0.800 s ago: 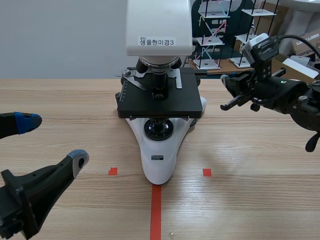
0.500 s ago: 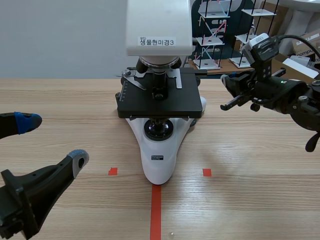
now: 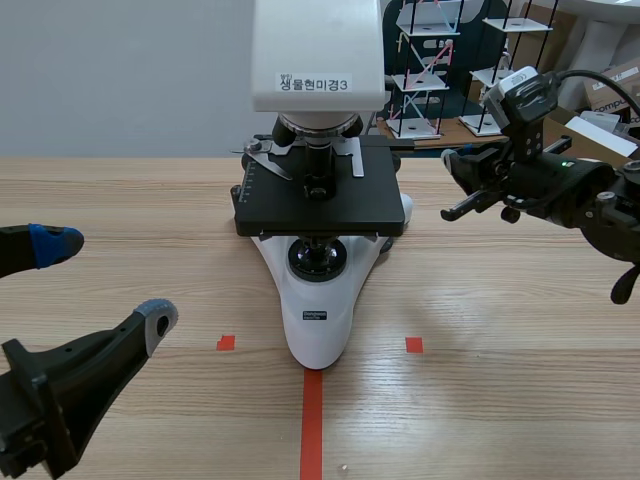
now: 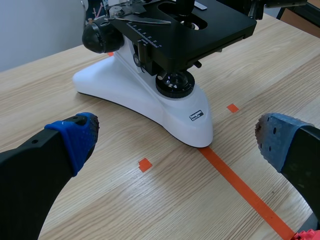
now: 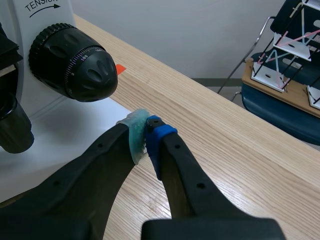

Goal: Return to the home posture

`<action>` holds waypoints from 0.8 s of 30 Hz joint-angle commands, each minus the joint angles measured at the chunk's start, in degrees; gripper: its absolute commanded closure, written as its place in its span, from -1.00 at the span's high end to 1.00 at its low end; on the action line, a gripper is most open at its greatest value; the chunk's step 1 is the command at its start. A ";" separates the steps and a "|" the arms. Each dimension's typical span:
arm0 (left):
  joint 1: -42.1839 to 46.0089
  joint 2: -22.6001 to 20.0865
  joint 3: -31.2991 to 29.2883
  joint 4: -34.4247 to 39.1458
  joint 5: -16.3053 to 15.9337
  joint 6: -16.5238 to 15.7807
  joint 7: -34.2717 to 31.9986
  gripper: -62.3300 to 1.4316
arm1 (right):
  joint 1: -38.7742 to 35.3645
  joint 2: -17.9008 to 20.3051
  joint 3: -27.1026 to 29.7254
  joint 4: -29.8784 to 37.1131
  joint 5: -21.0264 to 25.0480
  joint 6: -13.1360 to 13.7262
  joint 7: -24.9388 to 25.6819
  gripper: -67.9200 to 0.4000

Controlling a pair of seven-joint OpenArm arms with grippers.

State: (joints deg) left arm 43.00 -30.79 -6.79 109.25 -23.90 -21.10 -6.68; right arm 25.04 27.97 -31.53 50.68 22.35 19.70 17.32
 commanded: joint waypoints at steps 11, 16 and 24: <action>-0.02 0.15 -0.20 0.94 -0.52 -0.07 -0.81 1.00 | -8.94 3.13 5.53 10.91 0.66 -4.87 1.07 0.30; -0.02 0.15 -0.20 0.94 -0.52 -0.07 -0.81 1.00 | -19.50 4.72 13.05 21.70 0.59 -8.44 1.07 0.72; -0.02 0.15 -0.20 0.94 -0.52 -0.07 -0.81 1.00 | -40.02 5.25 25.66 39.17 0.35 -8.59 1.05 1.00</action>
State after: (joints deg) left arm 42.98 -30.79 -6.79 109.25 -23.92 -21.10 -6.70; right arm -14.81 32.40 -6.20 89.27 22.35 11.33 17.56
